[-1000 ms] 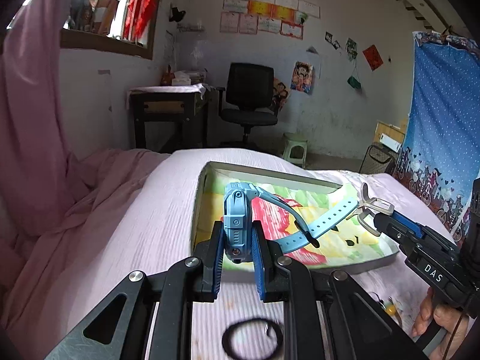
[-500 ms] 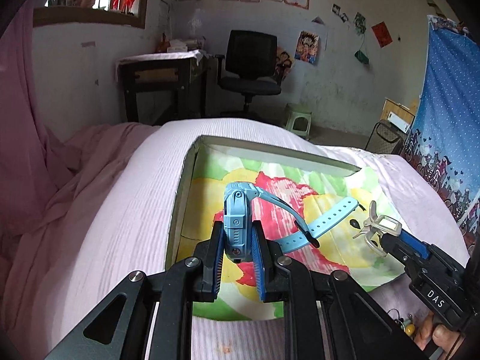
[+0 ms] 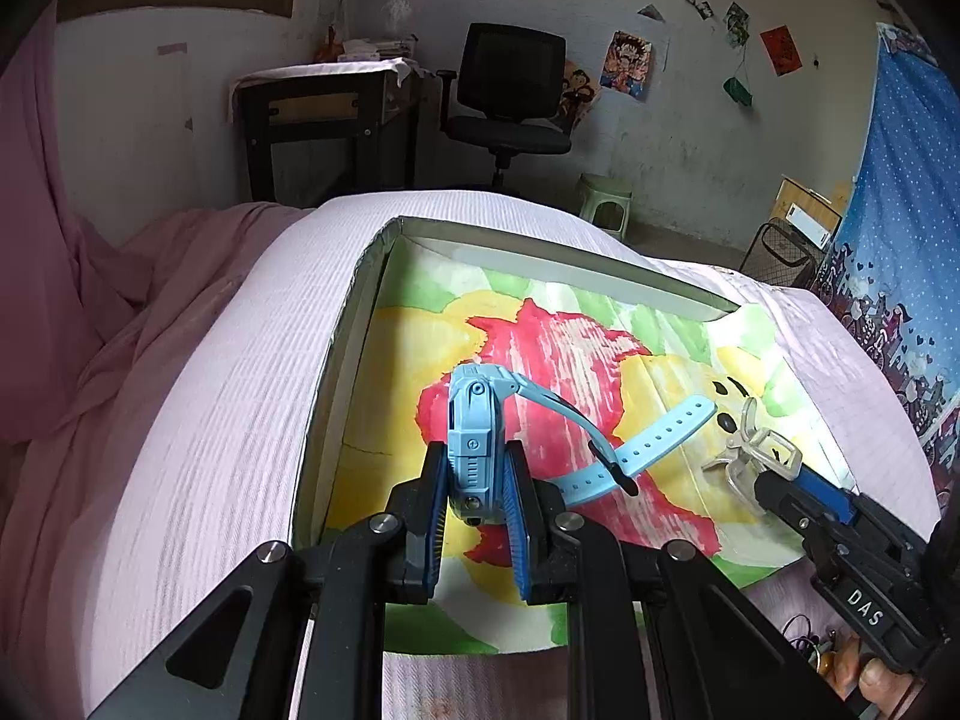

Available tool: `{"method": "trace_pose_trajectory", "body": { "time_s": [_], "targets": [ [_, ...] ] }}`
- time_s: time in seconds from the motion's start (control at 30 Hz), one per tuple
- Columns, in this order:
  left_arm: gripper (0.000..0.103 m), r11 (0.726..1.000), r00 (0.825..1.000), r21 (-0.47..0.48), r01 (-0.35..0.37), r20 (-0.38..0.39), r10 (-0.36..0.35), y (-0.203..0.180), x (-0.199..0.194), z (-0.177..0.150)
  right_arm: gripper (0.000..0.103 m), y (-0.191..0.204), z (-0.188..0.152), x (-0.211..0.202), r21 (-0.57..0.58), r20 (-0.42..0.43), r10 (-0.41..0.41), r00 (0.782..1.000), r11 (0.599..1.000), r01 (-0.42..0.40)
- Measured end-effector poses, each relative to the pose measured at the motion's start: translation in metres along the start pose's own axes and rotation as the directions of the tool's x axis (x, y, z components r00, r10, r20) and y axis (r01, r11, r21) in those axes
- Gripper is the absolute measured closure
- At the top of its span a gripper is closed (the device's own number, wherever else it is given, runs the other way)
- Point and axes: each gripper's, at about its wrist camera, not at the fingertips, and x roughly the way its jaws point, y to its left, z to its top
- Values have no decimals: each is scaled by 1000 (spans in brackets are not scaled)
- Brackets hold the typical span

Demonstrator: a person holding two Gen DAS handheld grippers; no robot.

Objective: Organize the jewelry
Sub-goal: 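Carry the smartwatch and claw clip over the white box tray with both grippers, then open both grippers to drop the smartwatch and claw clip into the tray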

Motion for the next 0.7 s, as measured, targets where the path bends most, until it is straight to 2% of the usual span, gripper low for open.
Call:
{"method": "trace_pose_trajectory", "body": {
  "time_s": [0.27, 0.3, 0.33, 0.4, 0.43, 0.47, 0.6, 0.67, 0.7],
  "targets": [
    [84, 999, 1000, -20, 25, -10, -25, 2, -1, -2, 69, -4, -2, -2, 15, -11, 8, 1000, 1000, -7],
    [83, 999, 999, -17, 32, -1, -32, 2, -3, -3, 66, -5, -3, -3, 15, -13, 11, 1000, 1000, -10],
    [79, 999, 999, -16, 34, 5, -34, 2, -5, -3, 60, -6, -4, -5, 13, -10, 17, 1000, 1000, -17],
    [68, 999, 999, -25, 39, 27, -38, 3, -13, -7, 54, -7, -6, -12, 8, 9, 27, 1000, 1000, -27],
    [58, 999, 999, -31, 40, 36, -39, 3, -16, -9, 54, -8, -7, -16, 8, 16, 30, 999, 1000, -30],
    [53, 998, 998, -39, 40, 53, -38, 3, -20, -11, 54, -9, -6, -20, 4, 24, 35, 999, 999, -35],
    [49, 999, 994, -44, 32, 104, -27, 1, -39, -18, 54, -10, -7, -35, -10, 50, 37, 998, 999, -37],
    [37, 999, 991, -43, 22, 129, -16, 2, -47, -21, 49, -10, -7, -44, -21, 73, 33, 997, 999, -32],
    [34, 999, 989, -44, 15, 146, -8, 1, -53, -23, 46, -9, -8, -50, -28, 88, 30, 996, 999, -28]
  ]
}}
